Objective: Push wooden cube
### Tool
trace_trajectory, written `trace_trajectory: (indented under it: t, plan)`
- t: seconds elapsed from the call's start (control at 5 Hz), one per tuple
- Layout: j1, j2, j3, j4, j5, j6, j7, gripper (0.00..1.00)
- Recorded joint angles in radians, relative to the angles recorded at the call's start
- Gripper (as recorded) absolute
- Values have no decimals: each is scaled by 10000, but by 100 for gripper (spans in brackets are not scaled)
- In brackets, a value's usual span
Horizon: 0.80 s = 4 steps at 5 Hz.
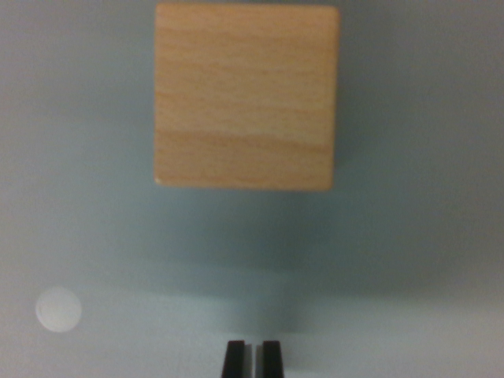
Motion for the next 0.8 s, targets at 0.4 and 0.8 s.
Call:
trace_trajectory:
  t: [0.4, 0.8]
  plan:
    - [-11, 143, -17, 204, -19, 62, -15, 100]
    - [-27, 348, -41, 497, -45, 152, -36, 100]
